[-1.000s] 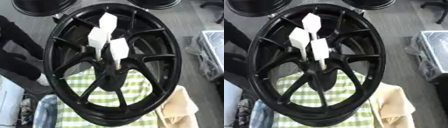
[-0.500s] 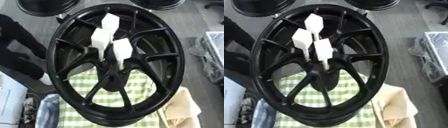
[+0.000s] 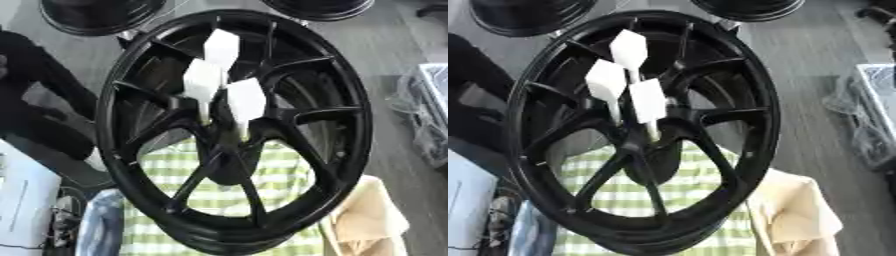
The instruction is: Pull the pin out of the wheel hub.
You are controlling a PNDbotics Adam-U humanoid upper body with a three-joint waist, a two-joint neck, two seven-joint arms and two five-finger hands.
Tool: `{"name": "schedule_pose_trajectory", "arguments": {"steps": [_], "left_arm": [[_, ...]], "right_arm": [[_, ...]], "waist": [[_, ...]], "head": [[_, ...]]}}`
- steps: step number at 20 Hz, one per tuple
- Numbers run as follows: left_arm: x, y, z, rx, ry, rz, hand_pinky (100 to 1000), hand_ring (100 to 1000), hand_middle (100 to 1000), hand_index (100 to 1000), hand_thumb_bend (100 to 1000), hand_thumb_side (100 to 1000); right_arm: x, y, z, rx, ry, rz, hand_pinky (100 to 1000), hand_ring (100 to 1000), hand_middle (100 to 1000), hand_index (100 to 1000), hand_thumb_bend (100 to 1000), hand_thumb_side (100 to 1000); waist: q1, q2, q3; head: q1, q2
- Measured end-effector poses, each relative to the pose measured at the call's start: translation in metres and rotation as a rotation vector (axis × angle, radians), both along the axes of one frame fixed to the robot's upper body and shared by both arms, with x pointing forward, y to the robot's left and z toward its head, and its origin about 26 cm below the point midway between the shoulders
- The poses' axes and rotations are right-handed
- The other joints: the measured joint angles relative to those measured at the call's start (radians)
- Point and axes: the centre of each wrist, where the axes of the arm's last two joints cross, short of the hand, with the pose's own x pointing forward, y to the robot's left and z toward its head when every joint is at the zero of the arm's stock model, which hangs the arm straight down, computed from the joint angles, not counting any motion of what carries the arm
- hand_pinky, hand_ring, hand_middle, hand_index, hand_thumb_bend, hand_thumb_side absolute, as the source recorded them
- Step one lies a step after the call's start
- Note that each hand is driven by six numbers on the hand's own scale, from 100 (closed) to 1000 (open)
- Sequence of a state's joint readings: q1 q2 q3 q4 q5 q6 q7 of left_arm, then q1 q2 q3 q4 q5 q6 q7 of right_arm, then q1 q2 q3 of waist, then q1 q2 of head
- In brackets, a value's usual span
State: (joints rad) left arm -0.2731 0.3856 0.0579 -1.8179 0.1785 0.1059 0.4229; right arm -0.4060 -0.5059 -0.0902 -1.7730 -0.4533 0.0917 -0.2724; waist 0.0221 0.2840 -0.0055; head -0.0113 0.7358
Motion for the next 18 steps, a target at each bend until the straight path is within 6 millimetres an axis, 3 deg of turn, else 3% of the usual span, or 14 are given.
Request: {"name": "schedule_pose_trajectory", "arguments": {"steps": [18], "left_arm": [[0.001,-0.004,0.002,-0.013,-0.015,-0.029,757,671,767,781,249,824]], "right_arm": [[0.014,0.016,-0.028,-0.079,0.065,0.097,836,789,714,862,100,781]], "waist": [[0.018,0.009,0.007]], "head": [[0.001,-0.018]]}}
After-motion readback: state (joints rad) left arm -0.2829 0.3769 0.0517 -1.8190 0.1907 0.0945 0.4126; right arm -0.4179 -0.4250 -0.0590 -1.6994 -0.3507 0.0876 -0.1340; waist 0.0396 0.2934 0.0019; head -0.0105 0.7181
